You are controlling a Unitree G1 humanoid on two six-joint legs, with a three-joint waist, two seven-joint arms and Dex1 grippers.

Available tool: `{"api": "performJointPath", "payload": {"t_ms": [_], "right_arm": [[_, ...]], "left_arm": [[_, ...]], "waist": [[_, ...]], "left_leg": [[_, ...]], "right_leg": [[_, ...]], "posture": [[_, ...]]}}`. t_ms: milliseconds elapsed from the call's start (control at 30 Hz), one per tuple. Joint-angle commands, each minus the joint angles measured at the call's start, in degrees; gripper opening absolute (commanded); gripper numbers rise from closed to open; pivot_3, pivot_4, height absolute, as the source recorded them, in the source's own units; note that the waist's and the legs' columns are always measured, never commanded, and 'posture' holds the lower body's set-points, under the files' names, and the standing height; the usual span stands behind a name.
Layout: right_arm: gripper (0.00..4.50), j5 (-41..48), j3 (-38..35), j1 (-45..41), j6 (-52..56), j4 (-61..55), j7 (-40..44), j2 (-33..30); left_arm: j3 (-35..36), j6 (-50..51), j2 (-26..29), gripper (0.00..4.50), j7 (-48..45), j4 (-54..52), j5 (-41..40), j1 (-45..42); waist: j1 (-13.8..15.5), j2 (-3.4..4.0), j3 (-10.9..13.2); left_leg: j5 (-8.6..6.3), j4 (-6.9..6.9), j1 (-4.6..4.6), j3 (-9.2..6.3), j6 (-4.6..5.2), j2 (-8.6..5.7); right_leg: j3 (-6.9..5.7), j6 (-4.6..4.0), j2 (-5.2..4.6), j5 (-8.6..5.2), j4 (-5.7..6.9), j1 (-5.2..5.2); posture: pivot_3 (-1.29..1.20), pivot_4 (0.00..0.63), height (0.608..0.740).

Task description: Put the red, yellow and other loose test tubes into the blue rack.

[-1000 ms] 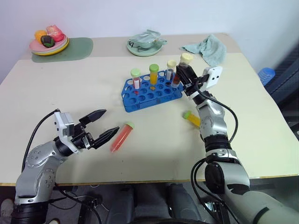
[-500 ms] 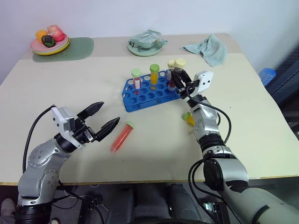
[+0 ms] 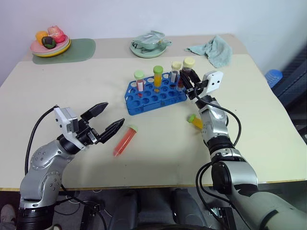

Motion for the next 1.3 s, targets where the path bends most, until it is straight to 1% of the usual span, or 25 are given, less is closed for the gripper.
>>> {"api": "performJointPath", "payload": {"t_ms": [33, 433, 667, 1300], "right_arm": [[0.77, 0.39, 0.14, 0.49, -1.09, -1.05, 0.26, -0.44], [0.77, -1.99, 1.17, 0.05, -2.01, 2.75, -2.39, -1.65], [0.77, -2.09, 1.27, -0.03, -2.14, 3.19, -2.53, -1.49], [0.77, -1.86, 2.38, 2.40, -0.14, -0.34, -1.65, -0.74]], "left_arm": [[0.07, -0.19, -0.07, 4.50, -0.19, -1.53, -0.41, 0.01], [0.04, -0.75, -0.26, 4.50, -0.35, -1.61, -0.15, 0.47], [0.11, -1.16, -0.31, 4.50, -0.73, -1.49, 0.01, 0.95], [0.15, -1.66, -0.64, 4.50, -2.43, -0.01, 0.58, 0.63]], "waist": [[0.01, 0.00, 0.00], [0.05, -0.01, -0.01], [0.04, -0.01, -0.02], [0.04, -0.01, -0.03]], "left_leg": [[0.00, 0.00, 0.00, 0.00, 0.00, 0.00], [0.00, 0.01, 0.01, 0.00, 0.00, 0.00], [0.00, 0.01, 0.03, 0.00, 0.00, 0.00], [0.00, 0.00, 0.04, -0.01, 0.00, 0.00]], "right_leg": [[0.00, 0.00, 0.00, 0.00, 0.00, 0.00], [0.01, 0.00, 0.00, 0.00, -0.01, 0.03], [0.01, 0.00, 0.00, 0.00, -0.01, 0.05], [0.00, 0.00, 0.00, 0.00, -0.01, 0.07]], "posture": [[0.00, 0.150, 0.740], [0.00, 0.150, 0.740], [0.00, 0.150, 0.740], [0.00, 0.150, 0.740]]}}
